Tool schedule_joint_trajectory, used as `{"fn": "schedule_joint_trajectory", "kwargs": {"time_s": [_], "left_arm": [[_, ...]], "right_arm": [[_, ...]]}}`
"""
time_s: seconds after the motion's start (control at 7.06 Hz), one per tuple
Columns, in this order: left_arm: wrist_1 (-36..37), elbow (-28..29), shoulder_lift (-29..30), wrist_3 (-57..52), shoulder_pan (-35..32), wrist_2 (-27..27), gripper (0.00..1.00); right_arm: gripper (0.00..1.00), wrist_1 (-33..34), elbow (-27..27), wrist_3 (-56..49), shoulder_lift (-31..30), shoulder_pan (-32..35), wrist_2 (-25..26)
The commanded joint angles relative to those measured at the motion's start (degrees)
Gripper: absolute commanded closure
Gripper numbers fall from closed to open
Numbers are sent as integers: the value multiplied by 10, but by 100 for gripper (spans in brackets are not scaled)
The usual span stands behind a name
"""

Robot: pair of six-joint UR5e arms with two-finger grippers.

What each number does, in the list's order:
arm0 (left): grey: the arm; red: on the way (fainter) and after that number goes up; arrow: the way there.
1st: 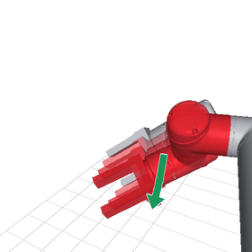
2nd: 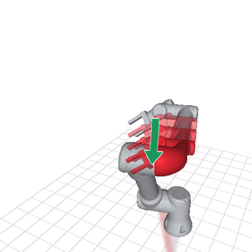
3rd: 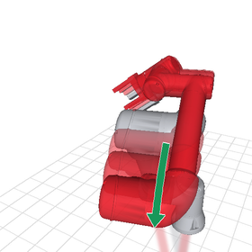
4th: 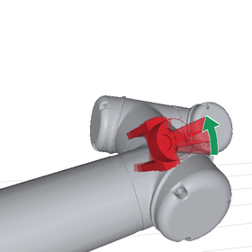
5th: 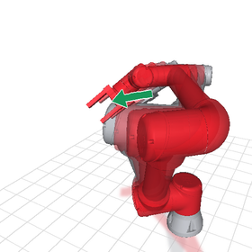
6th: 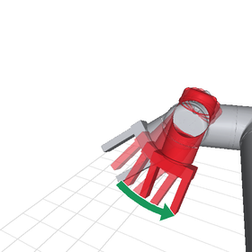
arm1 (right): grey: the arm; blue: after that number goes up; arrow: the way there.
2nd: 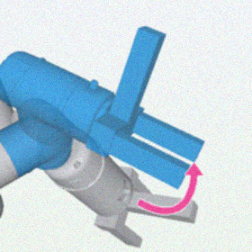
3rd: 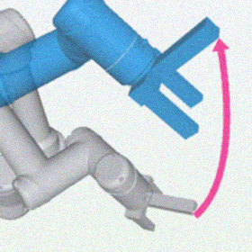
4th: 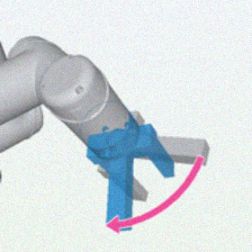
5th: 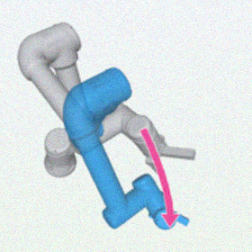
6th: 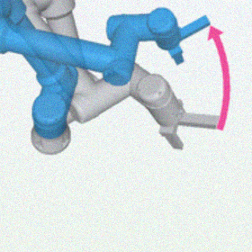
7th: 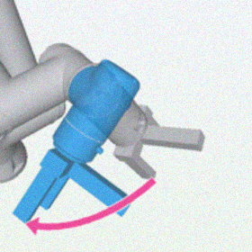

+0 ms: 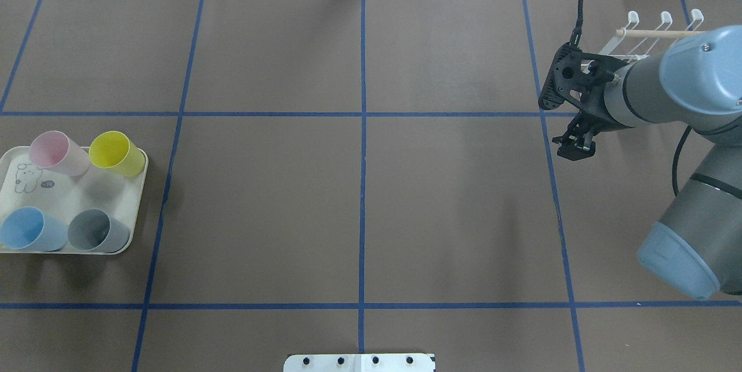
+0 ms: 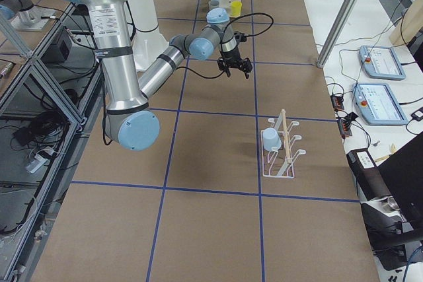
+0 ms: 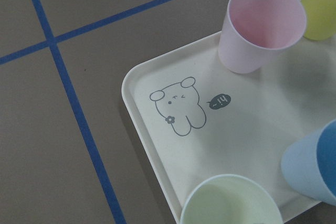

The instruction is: Transfer IKEA cup to right arm and place on rack

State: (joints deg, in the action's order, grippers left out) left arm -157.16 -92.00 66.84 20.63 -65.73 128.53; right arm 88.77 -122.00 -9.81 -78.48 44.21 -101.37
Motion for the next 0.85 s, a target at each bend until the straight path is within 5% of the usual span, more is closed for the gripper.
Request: {"fn": "schedule_joint_trajectory", "kwargs": {"time_s": [0.0,0.71], "left_arm": [[-8,32,27,-2,17,-9,31],[-67,52,15,-3,18,-3,86]], "right_arm": [[0,0,1,0,0,0,2],[0,0,2,0,1,0,4]]}}
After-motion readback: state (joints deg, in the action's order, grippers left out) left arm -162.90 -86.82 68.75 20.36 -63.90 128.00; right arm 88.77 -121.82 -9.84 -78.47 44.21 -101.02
